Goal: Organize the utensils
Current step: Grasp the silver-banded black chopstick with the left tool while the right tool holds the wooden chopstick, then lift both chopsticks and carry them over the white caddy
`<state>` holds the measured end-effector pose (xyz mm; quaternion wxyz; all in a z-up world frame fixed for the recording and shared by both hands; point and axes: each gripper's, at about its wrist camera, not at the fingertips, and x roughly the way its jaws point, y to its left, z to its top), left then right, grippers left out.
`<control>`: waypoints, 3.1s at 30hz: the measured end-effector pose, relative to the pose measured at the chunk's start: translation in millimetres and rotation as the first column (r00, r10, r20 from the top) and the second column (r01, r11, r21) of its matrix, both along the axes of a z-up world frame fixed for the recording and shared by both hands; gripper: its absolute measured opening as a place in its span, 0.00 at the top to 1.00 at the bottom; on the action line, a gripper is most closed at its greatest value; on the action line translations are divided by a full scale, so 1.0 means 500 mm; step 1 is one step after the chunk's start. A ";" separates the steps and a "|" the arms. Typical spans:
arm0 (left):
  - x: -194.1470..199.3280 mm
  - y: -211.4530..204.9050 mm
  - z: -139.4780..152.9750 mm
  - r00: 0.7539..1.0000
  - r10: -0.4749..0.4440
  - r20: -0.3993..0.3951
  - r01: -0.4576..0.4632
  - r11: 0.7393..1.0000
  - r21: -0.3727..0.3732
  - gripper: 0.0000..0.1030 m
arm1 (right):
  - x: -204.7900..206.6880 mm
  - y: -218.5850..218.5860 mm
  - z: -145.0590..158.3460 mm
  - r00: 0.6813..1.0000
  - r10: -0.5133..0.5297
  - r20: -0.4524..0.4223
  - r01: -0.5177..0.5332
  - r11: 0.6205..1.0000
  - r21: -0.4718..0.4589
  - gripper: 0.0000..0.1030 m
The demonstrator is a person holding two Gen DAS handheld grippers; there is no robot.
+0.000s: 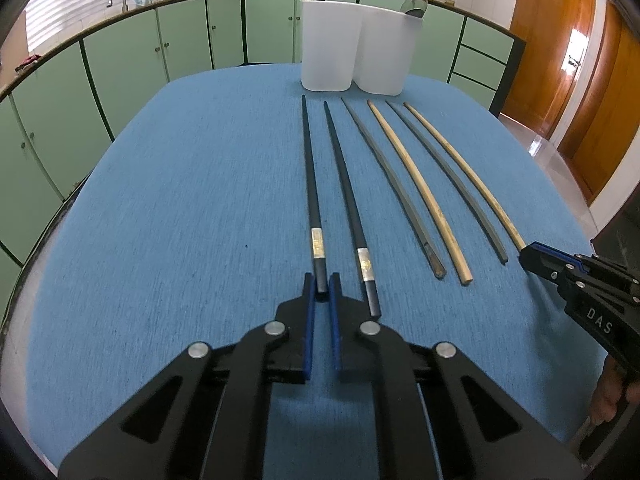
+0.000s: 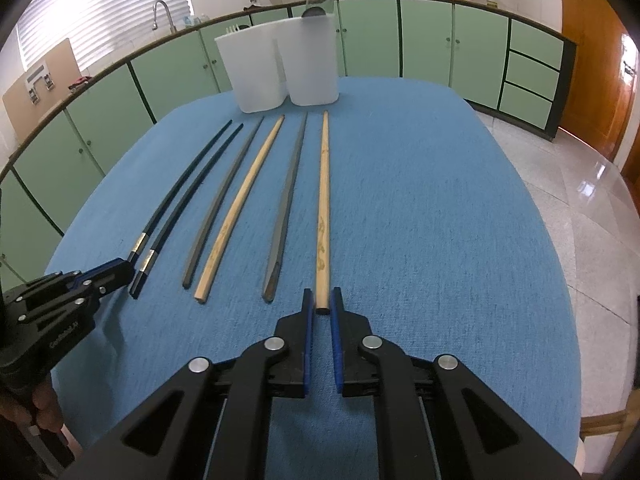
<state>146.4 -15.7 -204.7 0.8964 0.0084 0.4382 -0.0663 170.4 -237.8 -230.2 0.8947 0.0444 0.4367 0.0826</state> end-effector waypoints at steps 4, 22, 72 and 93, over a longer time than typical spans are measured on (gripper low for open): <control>0.000 0.005 0.003 1.000 -0.001 -0.010 0.001 1.000 -0.016 0.93 | -0.003 0.005 0.004 1.000 0.006 0.003 -0.006 1.000 -0.012 0.90; -0.011 0.010 0.002 1.000 0.000 -0.009 0.000 1.000 -0.020 0.90 | -0.019 -0.001 0.000 1.000 0.021 0.011 -0.022 0.999 0.028 0.88; -0.015 0.016 -0.003 0.999 0.008 0.032 -0.007 1.000 -0.016 0.93 | 0.001 -0.001 -0.008 1.000 -0.011 0.022 0.011 1.000 -0.001 0.93; -0.038 0.038 0.158 0.975 -0.024 0.219 0.023 1.000 0.004 0.95 | -0.024 -0.032 0.139 0.983 -0.015 0.182 0.018 1.000 -0.010 0.93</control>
